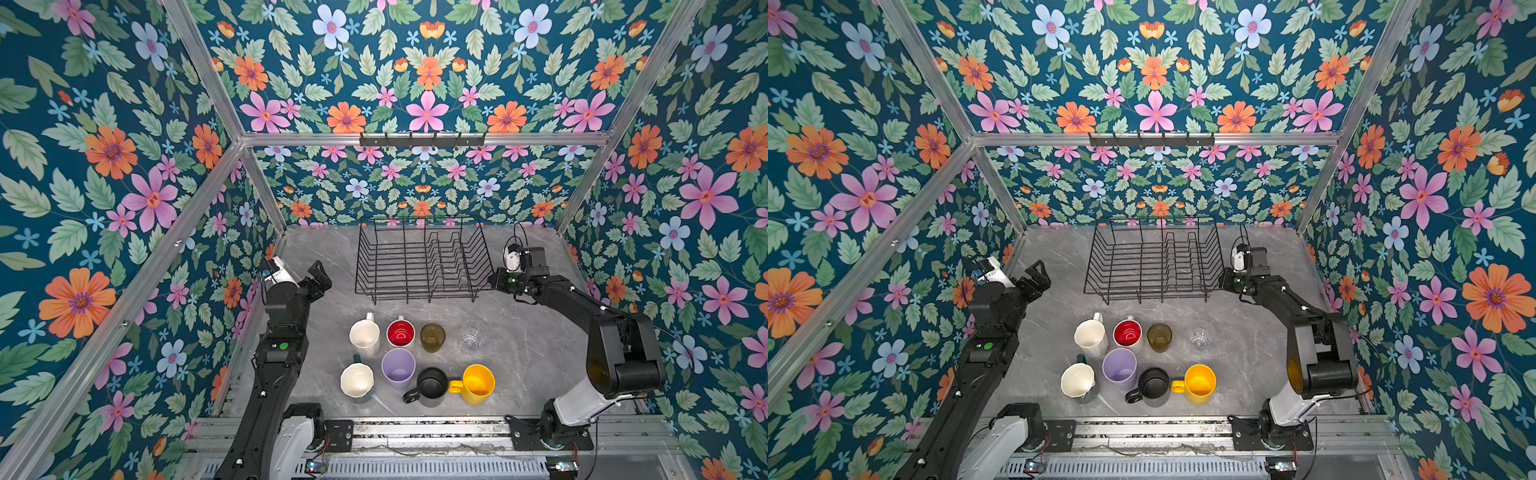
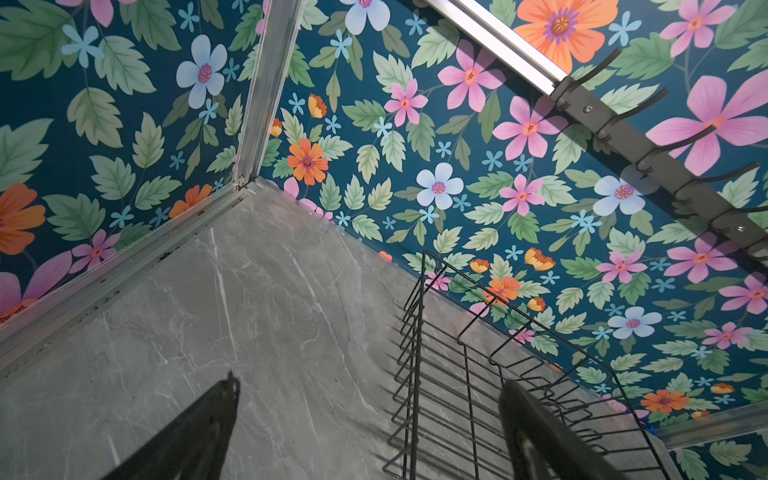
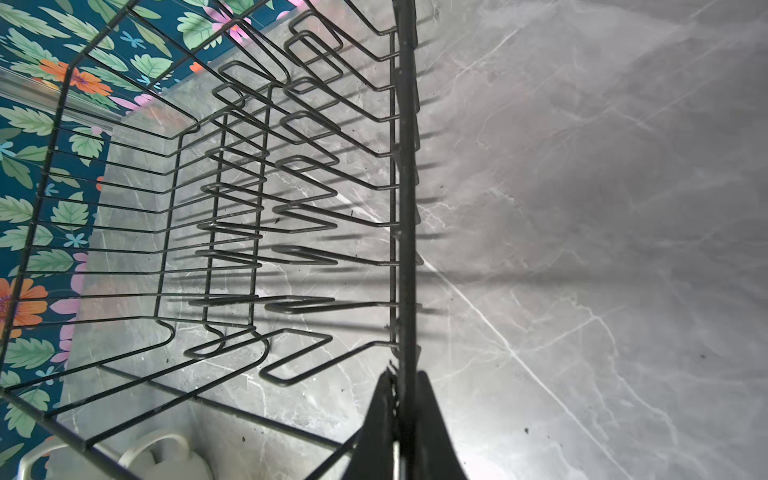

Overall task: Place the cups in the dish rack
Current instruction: 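Drag the dish rack toward the cups with the right gripper, then release the rack with the right gripper while the left gripper reaches the white mug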

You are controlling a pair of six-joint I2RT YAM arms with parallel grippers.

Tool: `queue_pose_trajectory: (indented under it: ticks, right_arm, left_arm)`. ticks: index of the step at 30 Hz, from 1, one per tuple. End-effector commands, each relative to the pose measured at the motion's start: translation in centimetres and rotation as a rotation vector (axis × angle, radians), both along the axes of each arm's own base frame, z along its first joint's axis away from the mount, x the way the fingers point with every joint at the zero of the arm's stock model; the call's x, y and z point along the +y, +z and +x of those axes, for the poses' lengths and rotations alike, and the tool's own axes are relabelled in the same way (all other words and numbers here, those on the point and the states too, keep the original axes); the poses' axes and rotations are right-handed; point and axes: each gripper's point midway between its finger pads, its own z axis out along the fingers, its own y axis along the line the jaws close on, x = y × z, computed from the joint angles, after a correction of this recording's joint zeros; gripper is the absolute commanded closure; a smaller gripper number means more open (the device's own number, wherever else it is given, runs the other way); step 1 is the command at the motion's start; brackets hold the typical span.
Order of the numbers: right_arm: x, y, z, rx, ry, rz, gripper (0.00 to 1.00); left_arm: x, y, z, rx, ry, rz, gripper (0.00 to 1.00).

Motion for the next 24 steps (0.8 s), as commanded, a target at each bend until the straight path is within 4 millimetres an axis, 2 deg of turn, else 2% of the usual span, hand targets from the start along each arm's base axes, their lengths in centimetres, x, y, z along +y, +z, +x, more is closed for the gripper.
queue_pose_trajectory:
  ticks: [1,6,10,12,20,24]
  right_arm:
    - [-0.8,-0.2,-0.1,0.017,-0.06,-0.012,1.0]
    - [-0.4,-0.5,-0.2,0.025,-0.062,0.006,1.0]
    - [-0.2,-0.5,-0.2,0.036,-0.068,0.025,0.94]
    - [-0.2,-0.4,-0.2,0.033,-0.07,0.022,0.88]
    - [-0.6,0.6,-0.5,0.014,-0.084,0.001,0.44]
    - [-1.0,2.2,-0.8,-0.017,-0.084,-0.024,0.35]
  left_arm:
    - [-0.1,0.1,0.0,0.004,-0.008,0.0,0.0]
    - [-0.4,0.1,0.1,0.017,-0.023,-0.007,0.0]
    - [-0.4,0.0,0.1,0.041,-0.022,-0.009,0.0]
    - [-0.5,-0.1,0.1,0.051,-0.03,-0.002,0.0]
    - [-0.6,-0.9,-0.4,0.119,-0.042,0.009,0.01]
    - [-1.5,-1.5,-0.9,0.191,-0.095,0.011,0.02]
